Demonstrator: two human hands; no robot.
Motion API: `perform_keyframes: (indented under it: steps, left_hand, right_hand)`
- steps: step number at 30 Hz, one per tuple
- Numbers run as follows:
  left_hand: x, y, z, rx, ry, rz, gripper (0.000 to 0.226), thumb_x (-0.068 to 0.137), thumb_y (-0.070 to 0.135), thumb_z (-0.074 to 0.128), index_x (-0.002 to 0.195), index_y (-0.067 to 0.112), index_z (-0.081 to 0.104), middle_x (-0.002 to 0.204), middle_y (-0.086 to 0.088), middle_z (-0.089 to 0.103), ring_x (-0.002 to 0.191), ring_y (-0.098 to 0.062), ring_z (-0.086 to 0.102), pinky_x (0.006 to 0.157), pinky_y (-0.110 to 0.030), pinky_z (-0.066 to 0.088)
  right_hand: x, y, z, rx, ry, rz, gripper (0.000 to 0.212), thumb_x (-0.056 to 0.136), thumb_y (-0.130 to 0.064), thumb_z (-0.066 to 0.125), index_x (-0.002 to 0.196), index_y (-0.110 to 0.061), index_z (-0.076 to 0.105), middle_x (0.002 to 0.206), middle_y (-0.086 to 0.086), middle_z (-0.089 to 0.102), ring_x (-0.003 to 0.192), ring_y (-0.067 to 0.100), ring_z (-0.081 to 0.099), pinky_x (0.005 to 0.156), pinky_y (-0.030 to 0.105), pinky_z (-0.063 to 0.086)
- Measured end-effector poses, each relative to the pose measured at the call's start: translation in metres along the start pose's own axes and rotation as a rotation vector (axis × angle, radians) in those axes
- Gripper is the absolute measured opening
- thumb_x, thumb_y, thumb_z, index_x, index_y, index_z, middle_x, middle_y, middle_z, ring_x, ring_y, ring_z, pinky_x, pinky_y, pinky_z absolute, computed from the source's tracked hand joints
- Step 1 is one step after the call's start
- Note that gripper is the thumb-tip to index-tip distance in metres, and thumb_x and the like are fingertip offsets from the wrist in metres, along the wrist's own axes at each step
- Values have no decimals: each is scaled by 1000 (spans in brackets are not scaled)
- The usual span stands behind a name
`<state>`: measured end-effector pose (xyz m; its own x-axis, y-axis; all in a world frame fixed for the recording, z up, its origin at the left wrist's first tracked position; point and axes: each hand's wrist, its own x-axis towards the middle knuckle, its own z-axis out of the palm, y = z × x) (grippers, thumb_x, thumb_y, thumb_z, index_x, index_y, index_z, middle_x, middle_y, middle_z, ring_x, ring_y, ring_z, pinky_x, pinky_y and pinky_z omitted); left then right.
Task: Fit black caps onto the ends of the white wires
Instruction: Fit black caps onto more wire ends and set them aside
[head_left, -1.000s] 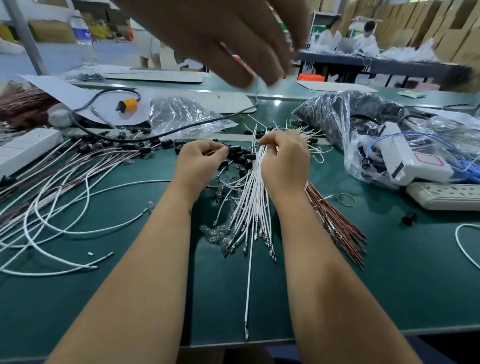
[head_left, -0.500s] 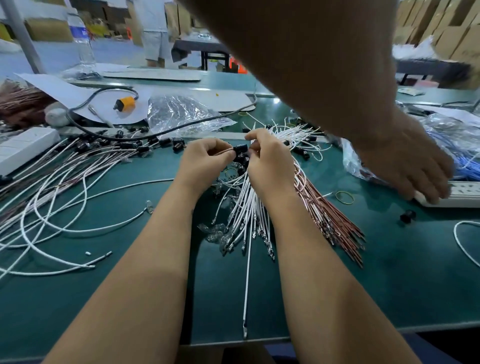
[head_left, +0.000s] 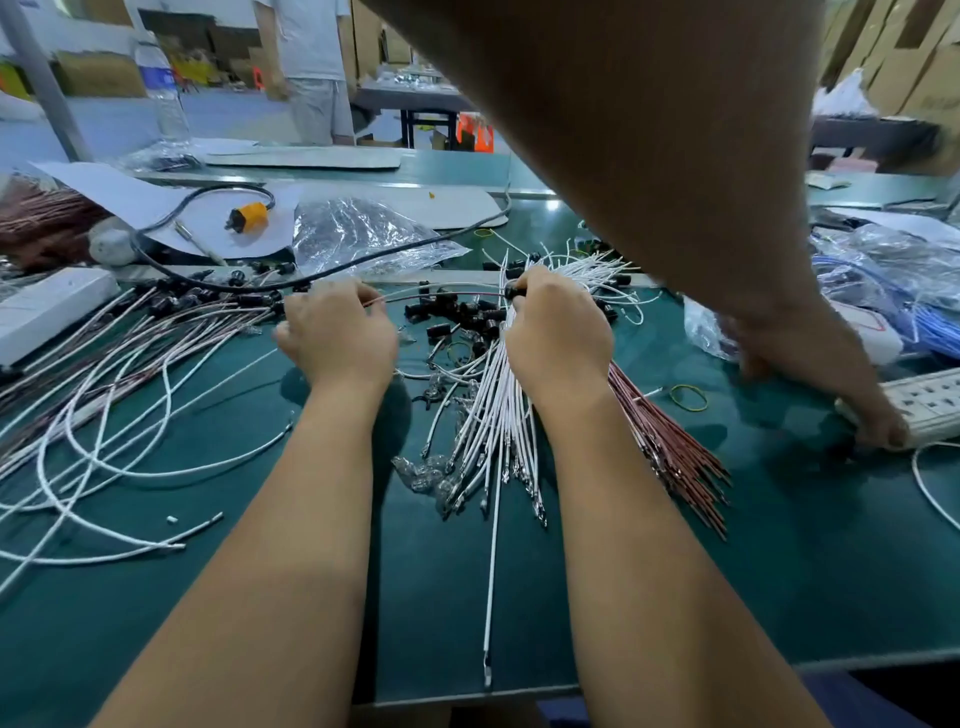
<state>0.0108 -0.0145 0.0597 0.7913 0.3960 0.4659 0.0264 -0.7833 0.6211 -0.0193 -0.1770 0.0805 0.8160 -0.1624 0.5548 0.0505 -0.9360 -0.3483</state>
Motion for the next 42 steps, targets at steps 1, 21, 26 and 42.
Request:
perform_keyframes:
  steps: [1,21,26,42]
  left_hand:
    - [-1,0,0,29,-10,26,22,90,15,52,106,20,66,113,-5,62,113,-29,43,94,-42,29]
    - [-16,22,3,-296,-189,449,16,88,13,59,98,7,71,93,-8,70,91,-28,62,84,-41,49]
    - [-19,24,2,-421,-207,419,13,89,10,61,97,7,71,87,-3,69,78,-14,60,70,-23,43]
    - [-14,17,5,-526,-275,313,7,92,19,62,87,17,67,72,-5,66,60,-15,53,57,-28,43]
  right_hand:
    - [0,-1,0,17,-15,-3,19,91,-5,50,108,-11,58,102,8,62,95,28,57,68,30,35]
    - [-5,-6,4,393,-119,-24,16,94,-15,57,108,-14,65,96,3,68,81,16,57,67,26,38]
    - [-8,-9,7,457,-95,-41,26,91,-11,60,117,-13,59,96,0,64,81,14,56,68,25,41]
    - [1,-1,6,741,68,141,10,91,-9,61,87,-18,64,76,-12,59,70,1,55,66,12,45]
